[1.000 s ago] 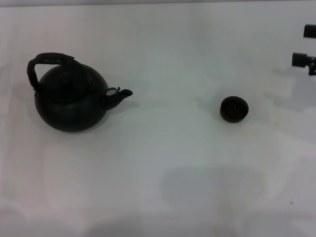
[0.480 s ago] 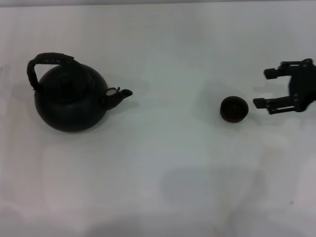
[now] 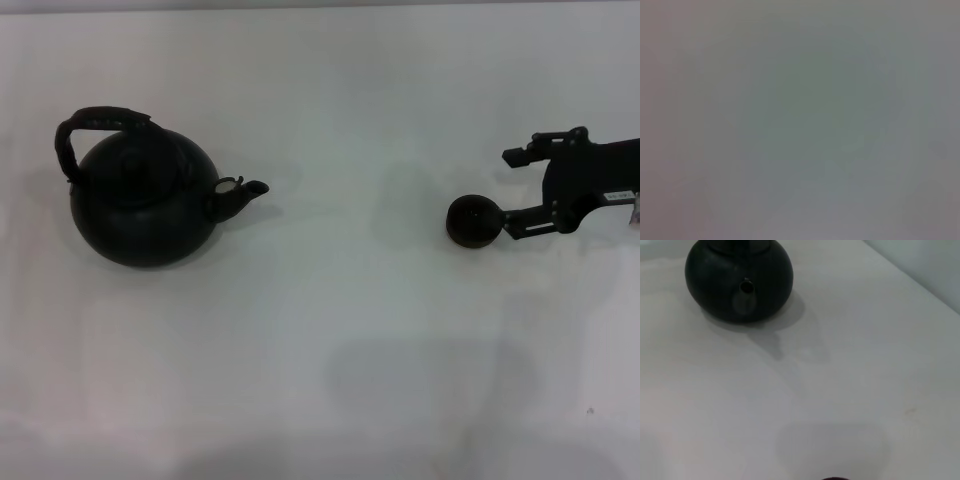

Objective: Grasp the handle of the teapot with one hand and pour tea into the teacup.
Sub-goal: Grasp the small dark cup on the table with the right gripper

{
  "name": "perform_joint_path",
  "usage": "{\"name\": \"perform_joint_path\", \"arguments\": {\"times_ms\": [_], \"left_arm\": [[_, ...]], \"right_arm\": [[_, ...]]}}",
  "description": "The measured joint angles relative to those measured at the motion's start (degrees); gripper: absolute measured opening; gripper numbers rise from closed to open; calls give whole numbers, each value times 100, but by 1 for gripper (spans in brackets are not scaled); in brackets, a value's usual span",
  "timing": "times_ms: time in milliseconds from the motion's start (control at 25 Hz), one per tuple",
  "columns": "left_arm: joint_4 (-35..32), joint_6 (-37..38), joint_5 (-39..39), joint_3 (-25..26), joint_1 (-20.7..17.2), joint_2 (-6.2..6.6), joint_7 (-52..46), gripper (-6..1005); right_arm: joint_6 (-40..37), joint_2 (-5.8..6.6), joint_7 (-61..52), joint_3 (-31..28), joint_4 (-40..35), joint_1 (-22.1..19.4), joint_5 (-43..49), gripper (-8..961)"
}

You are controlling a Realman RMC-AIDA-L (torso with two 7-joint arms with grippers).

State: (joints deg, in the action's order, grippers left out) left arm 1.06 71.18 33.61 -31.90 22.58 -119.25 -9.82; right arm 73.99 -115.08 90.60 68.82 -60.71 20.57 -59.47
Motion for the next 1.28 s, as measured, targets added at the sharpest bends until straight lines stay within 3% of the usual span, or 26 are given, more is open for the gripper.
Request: {"name": "perform_joint_path", "arguments": {"times_ms": [760,1280], "left_arm": [[11,-13,-34,0,-9,-2,8,875],[7,12,-29,0,-56,-2,7,875]], "right_arm": [[-21,-14,187,70,738,84,-377,853],[-588,-23,178,764,1089,344,-586,854]]}}
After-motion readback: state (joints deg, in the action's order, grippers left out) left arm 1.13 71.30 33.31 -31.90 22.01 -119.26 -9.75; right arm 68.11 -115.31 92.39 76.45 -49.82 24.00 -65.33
